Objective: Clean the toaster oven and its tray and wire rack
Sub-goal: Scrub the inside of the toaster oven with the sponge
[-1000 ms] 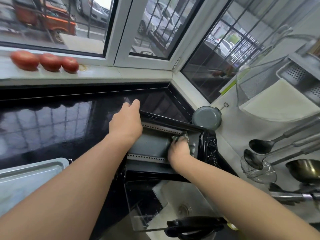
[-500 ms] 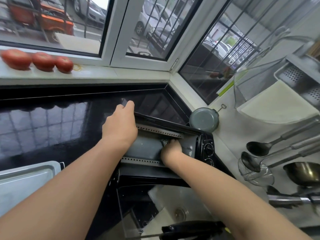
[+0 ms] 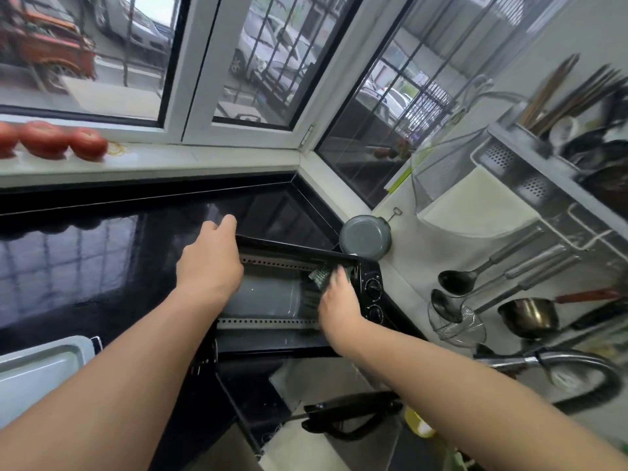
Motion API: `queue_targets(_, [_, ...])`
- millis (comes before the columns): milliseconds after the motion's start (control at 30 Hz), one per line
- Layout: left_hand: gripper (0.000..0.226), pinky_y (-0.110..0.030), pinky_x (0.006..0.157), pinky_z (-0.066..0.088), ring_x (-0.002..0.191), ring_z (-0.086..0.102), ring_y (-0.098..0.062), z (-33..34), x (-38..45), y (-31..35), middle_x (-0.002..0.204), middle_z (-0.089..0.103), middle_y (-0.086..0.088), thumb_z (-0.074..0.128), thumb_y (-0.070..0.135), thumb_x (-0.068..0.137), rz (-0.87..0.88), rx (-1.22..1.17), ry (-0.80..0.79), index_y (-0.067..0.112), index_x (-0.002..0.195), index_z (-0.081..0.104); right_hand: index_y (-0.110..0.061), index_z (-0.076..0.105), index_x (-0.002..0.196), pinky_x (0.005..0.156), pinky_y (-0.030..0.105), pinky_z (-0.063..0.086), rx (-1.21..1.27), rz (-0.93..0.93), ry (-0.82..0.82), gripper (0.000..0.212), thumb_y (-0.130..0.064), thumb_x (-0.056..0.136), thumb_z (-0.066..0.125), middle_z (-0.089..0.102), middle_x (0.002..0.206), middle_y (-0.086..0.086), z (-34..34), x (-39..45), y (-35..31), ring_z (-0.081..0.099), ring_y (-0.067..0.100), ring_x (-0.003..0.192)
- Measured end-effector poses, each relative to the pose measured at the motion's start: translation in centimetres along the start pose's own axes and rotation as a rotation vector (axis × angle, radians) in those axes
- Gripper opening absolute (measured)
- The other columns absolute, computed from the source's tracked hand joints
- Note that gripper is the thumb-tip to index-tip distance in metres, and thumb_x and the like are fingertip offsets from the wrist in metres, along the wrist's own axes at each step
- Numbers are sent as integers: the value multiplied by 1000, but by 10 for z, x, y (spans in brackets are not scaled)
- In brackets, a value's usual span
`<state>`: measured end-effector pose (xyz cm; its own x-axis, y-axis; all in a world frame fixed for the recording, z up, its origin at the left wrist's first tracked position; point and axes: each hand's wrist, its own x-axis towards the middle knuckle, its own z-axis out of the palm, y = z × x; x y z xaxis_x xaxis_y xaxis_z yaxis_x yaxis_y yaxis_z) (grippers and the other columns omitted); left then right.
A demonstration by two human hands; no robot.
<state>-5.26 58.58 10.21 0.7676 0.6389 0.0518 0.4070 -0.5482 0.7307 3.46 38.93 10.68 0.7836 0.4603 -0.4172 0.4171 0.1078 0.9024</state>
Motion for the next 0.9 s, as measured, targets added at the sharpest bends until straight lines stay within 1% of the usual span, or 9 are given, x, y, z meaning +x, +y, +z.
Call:
queue_targets(100, [31, -46, 66, 37, 77, 46, -37, 0, 2, 1, 101, 42, -5, 53, -3, 88, -8, 5, 6, 21, 99, 36, -7, 34, 153, 116, 69, 7, 23, 14, 56, 63, -44, 104, 36, 34, 158, 20, 1, 3, 5, 22, 52, 145])
queue_targets(200, [32, -46, 66, 38, 78, 47, -38, 1, 1, 0, 101, 42, -6, 54, -3, 87, -3, 2, 10, 21, 99, 36, -13, 49, 146, 102, 79, 15, -77, -69, 14, 57, -45, 100, 37, 50, 144, 21, 1, -11, -10, 37, 59, 133])
queue_targets(267, [33, -45, 65, 38, 76, 48, -38, 1, 0, -1, 101, 43, -5, 55, -2, 87, 8, -1, 1, 22, 98, 35, -13, 51, 144, 97, 80, 17, -101, -58, -31, 58, -46, 99, 35, 52, 140, 24, -2, -15, -16, 38, 63, 128])
queue_targets(433, [30, -46, 68, 42, 77, 50, -39, 0, 2, -2, 98, 43, -5, 51, -3, 86, 27, 4, -20, 21, 96, 35, -14, 44, 150, 115, 67, 13, 49, 26, 32, 55, -43, 103, 37, 43, 153, 16, -6, 5, 6, 25, 51, 142])
queue_targets(567, [29, -45, 68, 41, 81, 49, -39, 0, 2, 0, 99, 43, -6, 53, -3, 88, 6, 3, -7, 19, 101, 38, -18, 50, 145, 109, 71, 18, -48, -74, 16, 53, -44, 100, 39, 51, 146, 15, -5, -7, -1, 38, 52, 135])
queue_targets(667, [30, -45, 68, 39, 81, 48, -38, 0, 2, 2, 101, 42, -7, 55, -2, 88, -13, 7, -12, 18, 103, 39, -19, 54, 141, 105, 67, 24, -32, -97, -17, 50, -43, 100, 39, 54, 139, 14, -1, -19, -8, 46, 47, 123])
queue_targets(733, [31, -46, 70, 40, 82, 48, -39, 0, 1, 2, 103, 42, -7, 55, -2, 88, -12, 8, -17, 19, 104, 38, -20, 49, 145, 111, 65, 22, 42, -83, -27, 51, -43, 100, 41, 46, 145, 17, 1, -21, -5, 40, 44, 129])
queue_targets(800, [30, -46, 70, 42, 82, 49, -40, -1, 1, 1, 104, 43, -7, 55, -2, 88, -7, 5, -15, 19, 103, 38, -18, 40, 151, 117, 64, 14, 65, -71, -17, 56, -44, 102, 41, 33, 155, 21, 3, -20, 2, 26, 45, 142])
queue_targets(900, [29, -47, 71, 43, 83, 50, -40, 0, 1, 3, 105, 43, -8, 55, -2, 89, -9, 5, -14, 18, 104, 39, -16, 30, 156, 120, 62, 7, 61, -82, -4, 60, -45, 105, 35, 18, 162, 21, 7, -24, 11, 12, 44, 149])
